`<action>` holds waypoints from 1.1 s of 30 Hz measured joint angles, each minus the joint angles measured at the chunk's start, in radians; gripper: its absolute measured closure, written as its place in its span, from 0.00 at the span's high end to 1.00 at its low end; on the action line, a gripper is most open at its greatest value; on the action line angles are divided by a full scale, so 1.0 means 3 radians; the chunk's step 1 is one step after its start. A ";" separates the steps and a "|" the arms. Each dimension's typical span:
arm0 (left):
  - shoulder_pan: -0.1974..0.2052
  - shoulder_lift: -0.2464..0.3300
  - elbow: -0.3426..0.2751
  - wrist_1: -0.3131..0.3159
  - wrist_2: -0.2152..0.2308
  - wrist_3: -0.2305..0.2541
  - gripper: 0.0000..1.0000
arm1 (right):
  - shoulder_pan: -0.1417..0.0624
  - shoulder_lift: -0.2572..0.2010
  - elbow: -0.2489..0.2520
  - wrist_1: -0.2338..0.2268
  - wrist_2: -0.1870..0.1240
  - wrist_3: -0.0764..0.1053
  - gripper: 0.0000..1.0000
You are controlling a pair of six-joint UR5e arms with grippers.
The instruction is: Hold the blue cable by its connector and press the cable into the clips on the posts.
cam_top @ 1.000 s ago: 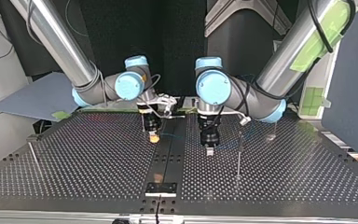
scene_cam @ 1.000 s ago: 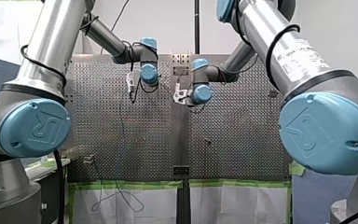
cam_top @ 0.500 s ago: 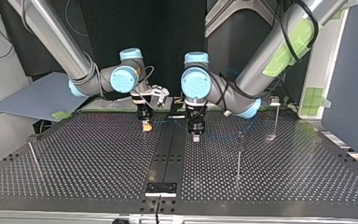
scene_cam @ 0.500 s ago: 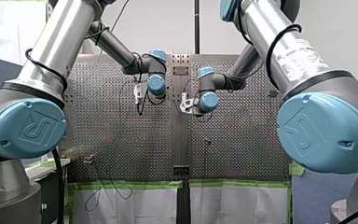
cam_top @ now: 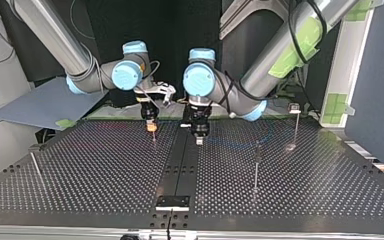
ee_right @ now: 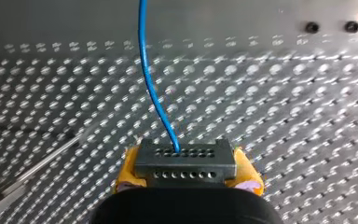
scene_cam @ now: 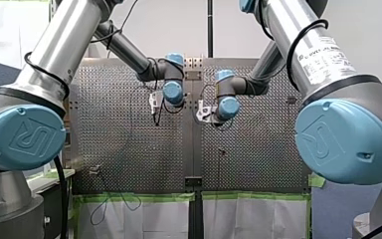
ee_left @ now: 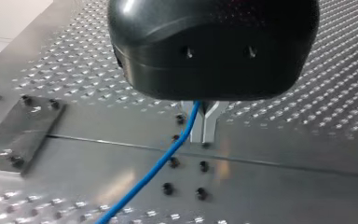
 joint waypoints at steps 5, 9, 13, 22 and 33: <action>-0.0063 -0.0126 -0.0034 0.0035 -0.0013 -0.0004 0.00 | -0.0042 -0.0009 0.0141 -0.0072 0.0014 -0.0003 0.00; -0.0115 -0.0188 -0.0040 0.0081 -0.0045 -0.0007 0.00 | -0.0072 -0.0012 0.0217 -0.0122 0.0022 -0.0003 0.00; -0.0163 -0.0278 -0.0041 0.0100 -0.0067 -0.0007 0.00 | -0.0092 -0.0013 0.0243 -0.0137 0.0026 -0.0003 0.00; -0.0269 -0.0506 -0.0042 0.0276 -0.0113 -0.0025 0.00 | -0.0234 -0.0012 0.0424 -0.0363 0.0024 0.0072 0.00; -0.0360 -0.0741 -0.0043 0.0492 -0.0116 -0.0033 0.00 | -0.0344 -0.0004 0.0686 -0.0716 -0.0011 0.0171 0.00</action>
